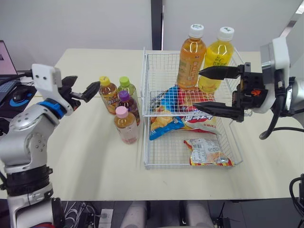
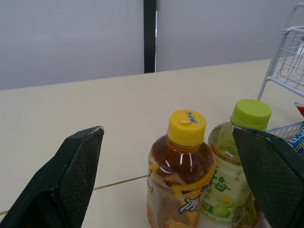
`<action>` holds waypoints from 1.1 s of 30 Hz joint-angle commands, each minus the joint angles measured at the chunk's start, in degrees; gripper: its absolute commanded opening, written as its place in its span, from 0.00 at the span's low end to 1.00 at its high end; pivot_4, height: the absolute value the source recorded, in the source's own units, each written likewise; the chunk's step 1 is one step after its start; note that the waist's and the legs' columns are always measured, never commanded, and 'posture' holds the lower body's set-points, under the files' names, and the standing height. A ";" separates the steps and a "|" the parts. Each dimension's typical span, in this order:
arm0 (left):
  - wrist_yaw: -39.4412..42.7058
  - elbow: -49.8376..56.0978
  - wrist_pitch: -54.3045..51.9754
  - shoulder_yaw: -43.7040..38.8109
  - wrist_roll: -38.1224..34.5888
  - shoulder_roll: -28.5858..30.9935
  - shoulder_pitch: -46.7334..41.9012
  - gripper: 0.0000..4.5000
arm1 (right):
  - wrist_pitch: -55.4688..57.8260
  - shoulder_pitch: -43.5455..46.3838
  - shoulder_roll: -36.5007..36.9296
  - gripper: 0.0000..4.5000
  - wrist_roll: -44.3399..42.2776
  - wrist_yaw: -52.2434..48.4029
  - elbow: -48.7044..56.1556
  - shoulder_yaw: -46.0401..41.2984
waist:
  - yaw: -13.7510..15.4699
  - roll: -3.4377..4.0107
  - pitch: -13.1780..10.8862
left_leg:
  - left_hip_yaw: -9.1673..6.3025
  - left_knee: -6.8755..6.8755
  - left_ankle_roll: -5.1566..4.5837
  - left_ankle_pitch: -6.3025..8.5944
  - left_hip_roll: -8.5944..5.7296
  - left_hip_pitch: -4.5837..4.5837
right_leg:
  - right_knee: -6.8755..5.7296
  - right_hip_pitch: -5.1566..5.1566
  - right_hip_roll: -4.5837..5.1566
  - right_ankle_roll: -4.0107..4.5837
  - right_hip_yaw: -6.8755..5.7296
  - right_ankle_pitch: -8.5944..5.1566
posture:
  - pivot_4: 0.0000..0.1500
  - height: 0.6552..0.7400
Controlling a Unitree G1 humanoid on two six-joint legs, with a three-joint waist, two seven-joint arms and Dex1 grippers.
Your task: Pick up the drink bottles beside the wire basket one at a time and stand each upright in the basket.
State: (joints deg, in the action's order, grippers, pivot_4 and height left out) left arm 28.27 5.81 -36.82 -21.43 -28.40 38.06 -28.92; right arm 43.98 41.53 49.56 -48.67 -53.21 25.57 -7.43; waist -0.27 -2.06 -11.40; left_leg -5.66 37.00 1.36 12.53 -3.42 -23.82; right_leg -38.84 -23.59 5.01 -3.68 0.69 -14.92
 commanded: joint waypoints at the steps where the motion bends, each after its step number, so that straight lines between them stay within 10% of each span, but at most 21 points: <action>1: 0.12 -2.29 3.30 2.81 2.50 -0.01 -3.18 1.00 | -0.51 -0.02 0.08 1.00 -0.93 0.72 2.03 -1.71 | -0.05 0.00 0.00 | 0.00 0.00 0.00 0.00 0.01 0.00 | 0.00 0.00 0.00 0.00 -0.01 0.00 | 1.00 1.00; 22: 0.51 -19.57 12.07 10.03 10.51 -4.42 -14.19 1.00 | -0.10 -0.50 0.44 1.00 -2.22 1.13 2.33 -2.59 | -0.19 -0.01 0.00 | -0.03 0.00 0.00 0.00 -0.01 -0.01 | -0.01 -0.01 0.00 -0.01 -0.03 0.00 | 1.00 1.00; 33: 2.08 -19.57 12.81 9.88 10.98 -4.96 -13.42 0.32 | -0.28 -0.51 0.52 1.00 -2.58 1.43 2.08 -2.58 | -0.19 -0.01 0.00 | -0.04 0.01 0.00 0.00 -0.01 -0.01 | -0.01 -0.01 0.00 -0.01 -0.03 0.00 | 1.00 1.00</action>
State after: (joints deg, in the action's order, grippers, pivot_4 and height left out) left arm 30.11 -16.04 -25.30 -11.41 -17.43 32.83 -41.81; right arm 44.26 40.88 49.36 -50.76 -52.24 26.37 -7.82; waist -0.46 -2.07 -11.40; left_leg -5.70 37.01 1.36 12.53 -3.44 -23.83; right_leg -38.85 -23.60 5.01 -3.69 0.65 -14.92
